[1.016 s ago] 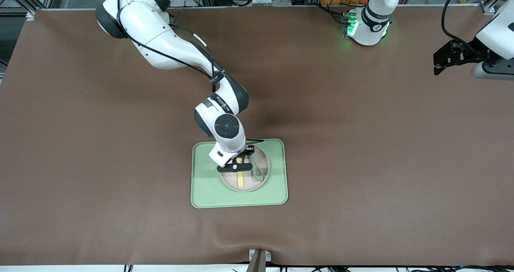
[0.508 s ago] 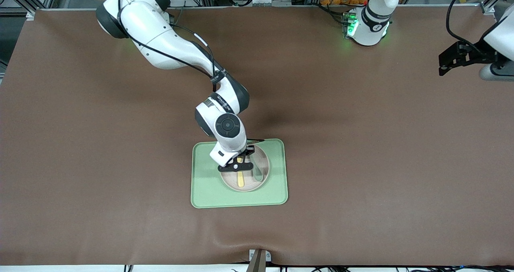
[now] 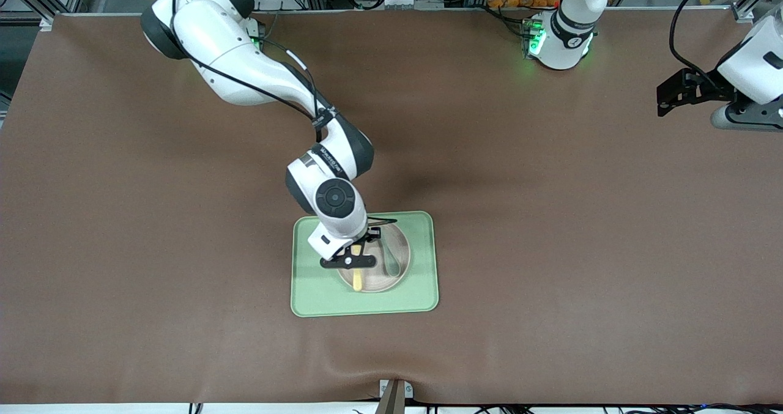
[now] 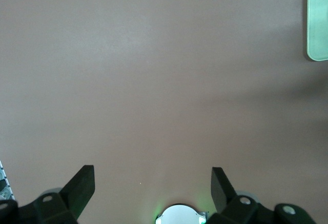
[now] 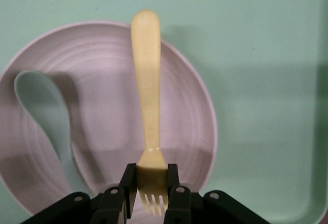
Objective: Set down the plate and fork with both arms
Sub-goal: 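Lift the yellow fork and move it beside the plate on the placemat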
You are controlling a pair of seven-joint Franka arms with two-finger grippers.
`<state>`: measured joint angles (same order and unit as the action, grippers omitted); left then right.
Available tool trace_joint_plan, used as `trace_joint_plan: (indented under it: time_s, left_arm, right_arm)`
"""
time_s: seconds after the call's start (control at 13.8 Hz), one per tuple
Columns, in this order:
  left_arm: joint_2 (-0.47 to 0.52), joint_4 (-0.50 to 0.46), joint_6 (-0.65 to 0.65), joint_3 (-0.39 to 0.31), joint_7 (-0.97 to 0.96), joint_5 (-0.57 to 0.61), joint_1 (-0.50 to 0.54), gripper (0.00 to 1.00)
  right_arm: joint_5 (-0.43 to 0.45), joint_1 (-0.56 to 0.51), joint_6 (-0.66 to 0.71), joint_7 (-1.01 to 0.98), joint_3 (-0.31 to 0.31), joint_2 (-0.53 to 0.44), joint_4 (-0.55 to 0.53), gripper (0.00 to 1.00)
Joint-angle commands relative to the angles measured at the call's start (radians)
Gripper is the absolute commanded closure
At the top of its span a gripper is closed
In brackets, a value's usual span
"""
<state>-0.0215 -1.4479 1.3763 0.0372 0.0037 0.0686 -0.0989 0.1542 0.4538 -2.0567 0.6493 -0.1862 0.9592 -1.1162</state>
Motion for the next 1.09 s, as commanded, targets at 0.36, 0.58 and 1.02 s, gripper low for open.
trace_joint_plan:
  time_s: [0.36,0.58,1.02]
  left_arm:
    - [0.029,-0.003,-0.034,0.000,0.002,0.002,0.008,0.00]
    - [0.031,0.001,-0.034,-0.003,0.002,0.003,0.008,0.00]
    - [0.035,-0.002,-0.034,-0.003,0.004,0.005,0.016,0.00]
  right_arm:
    - [-0.036,-0.119,0.015,-0.135,-0.016,-0.034,-0.060,1.00]
    - [-0.035,-0.124,-0.008,-0.154,-0.015,-0.033,-0.089,1.00]
    - [-0.033,-0.129,-0.028,-0.155,-0.012,-0.033,-0.126,0.94]
